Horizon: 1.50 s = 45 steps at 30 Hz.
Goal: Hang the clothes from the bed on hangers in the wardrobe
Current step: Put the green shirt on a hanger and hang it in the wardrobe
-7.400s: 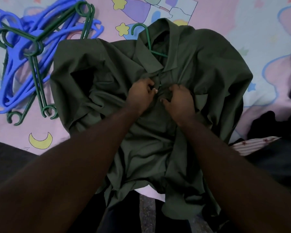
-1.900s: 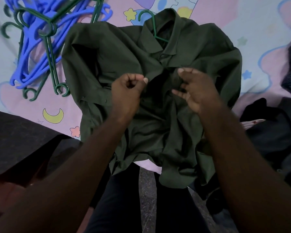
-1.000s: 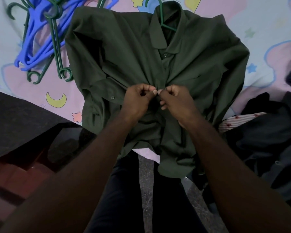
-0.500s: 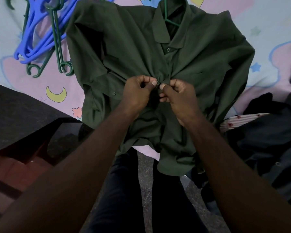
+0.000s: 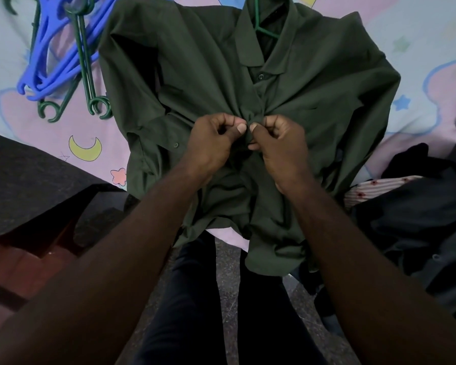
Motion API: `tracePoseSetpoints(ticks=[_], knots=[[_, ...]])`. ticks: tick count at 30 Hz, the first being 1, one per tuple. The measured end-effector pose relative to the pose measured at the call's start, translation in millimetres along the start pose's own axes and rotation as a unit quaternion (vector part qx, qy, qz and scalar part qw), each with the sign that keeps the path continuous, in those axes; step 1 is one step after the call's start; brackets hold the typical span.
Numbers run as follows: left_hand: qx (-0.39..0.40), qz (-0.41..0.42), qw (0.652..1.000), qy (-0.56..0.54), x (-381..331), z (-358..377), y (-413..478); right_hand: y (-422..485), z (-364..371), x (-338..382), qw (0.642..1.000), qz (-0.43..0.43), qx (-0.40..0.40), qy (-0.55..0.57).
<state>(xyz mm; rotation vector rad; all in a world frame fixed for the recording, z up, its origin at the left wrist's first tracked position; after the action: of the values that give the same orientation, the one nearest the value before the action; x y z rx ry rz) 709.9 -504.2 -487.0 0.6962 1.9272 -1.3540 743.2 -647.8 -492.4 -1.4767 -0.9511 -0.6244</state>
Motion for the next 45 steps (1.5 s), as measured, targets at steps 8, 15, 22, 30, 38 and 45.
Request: tracePoseSetpoints(ticks=[8, 15, 22, 30, 38, 45], knots=[[0.001, -0.007, 1.000, -0.012, 7, -1, 3, 2, 6, -8, 0.999, 0.021, 0.033, 0.014], [0.014, 0.005, 1.000, -0.026, 6, 1, 5, 0, 2, 0, 1.000, 0.005, 0.030, -0.004], [-0.009, 0.007, 0.999, -0.042, 6, -2, 4, -5, 3, 8, 0.999, 0.005, 0.041, -0.016], [-0.009, -0.014, 0.998, -0.056, 5, 1, 5, -1, 3, 1, 0.991, 0.061, 0.117, 0.023], [0.025, -0.015, 0.999, -0.038, -1, 9, 4, 9, -4, 10, 0.990, 0.013, 0.080, -0.118], [0.001, -0.064, 0.995, -0.082, 3, 10, 7, 5, 2, 33, 0.950, -0.149, 0.023, -0.274]])
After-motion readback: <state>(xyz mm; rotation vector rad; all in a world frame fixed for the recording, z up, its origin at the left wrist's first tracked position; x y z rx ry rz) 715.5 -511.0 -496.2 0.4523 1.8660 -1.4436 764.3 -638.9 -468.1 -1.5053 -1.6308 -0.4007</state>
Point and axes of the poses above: each hand's wrist, its own y-axis towards the middle knuckle, its own z-axis out of the palm, x = y × z, the point moved 9 cm from there along y, towards the middle knuckle, and after that the axes turned 2 degrees about -x, right-handed, at the moved point
